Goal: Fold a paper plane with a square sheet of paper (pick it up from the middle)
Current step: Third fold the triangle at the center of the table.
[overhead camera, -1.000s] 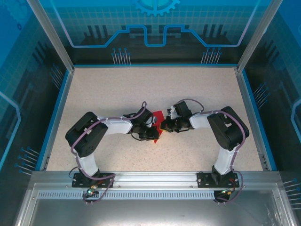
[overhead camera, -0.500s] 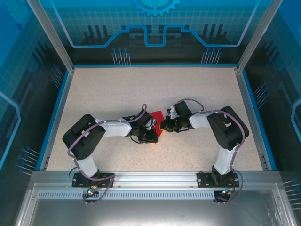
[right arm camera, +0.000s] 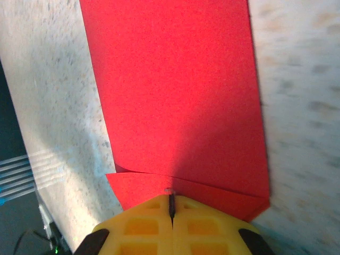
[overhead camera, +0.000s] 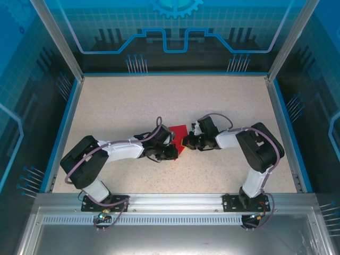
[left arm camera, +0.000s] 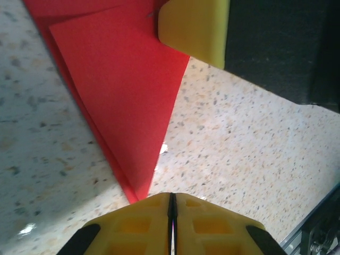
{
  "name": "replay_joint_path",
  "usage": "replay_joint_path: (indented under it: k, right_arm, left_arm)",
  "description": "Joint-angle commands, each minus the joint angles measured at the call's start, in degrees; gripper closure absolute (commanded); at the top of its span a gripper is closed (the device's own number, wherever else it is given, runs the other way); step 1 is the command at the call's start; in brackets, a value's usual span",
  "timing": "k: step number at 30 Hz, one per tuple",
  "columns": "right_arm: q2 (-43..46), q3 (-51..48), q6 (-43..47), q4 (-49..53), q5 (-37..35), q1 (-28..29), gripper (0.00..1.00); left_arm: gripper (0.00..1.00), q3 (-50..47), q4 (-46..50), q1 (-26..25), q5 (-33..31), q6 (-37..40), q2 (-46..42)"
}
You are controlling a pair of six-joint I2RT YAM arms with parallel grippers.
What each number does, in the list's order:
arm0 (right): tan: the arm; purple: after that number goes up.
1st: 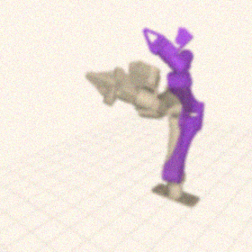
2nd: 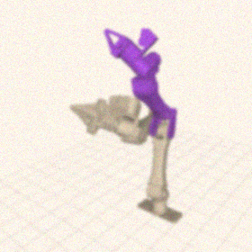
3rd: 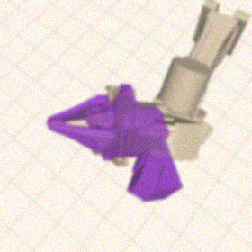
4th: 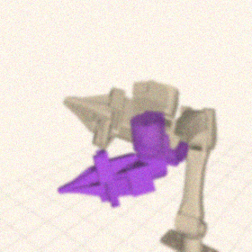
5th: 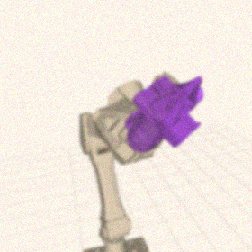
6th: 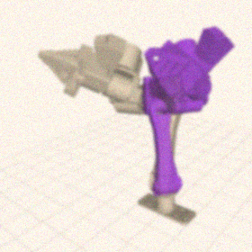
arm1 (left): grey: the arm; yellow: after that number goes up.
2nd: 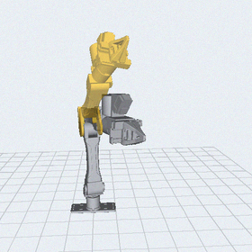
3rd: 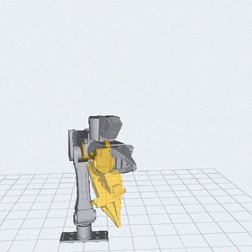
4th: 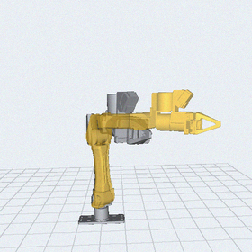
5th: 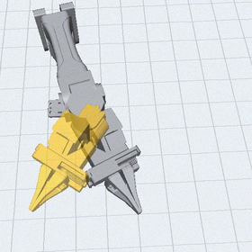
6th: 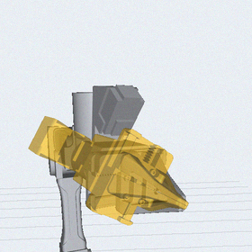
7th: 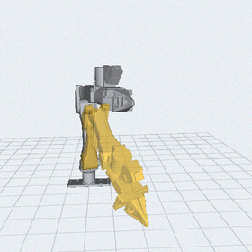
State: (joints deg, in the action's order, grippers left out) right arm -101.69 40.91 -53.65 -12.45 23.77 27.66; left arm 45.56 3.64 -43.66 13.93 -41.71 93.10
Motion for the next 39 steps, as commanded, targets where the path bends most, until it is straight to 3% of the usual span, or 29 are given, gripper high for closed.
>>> replay_joint_path:
  k: [1, 8, 14, 27, 39]
  right_arm:
    - [0.0, -5.1, -5.6, 5.2, -13.5, -0.5, 1.00]
    - [2.7, -5.4, -8.4, 3.6, -14.1, 0.6, 1.00]
    - [2.0, -5.0, -8.1, 3.4, -12.5, 0.7, 1.00]
    - [1.5, -4.6, -7.5, 3.4, -11.6, 1.0, 1.00]
    - [2.0, -4.5, -6.5, 2.3, -10.0, 1.1, 1.00]
  left_arm:
    - [0.90, -0.9, -5.7, -2.2, -2.6, -3.6, 0.4]
    - [0.94, -3.4, -8.6, -2.9, -8.7, -7.6, 1.2]
    - [0.94, -2.5, -11.0, -3.0, -6.4, -9.2, 4.9]
    - [0.95, -3.4, -10.8, -2.7, -9.9, -7.8, 0.3]
    - [0.97, -1.8, -7.9, -2.5, -11.1, -9.4, 4.5]
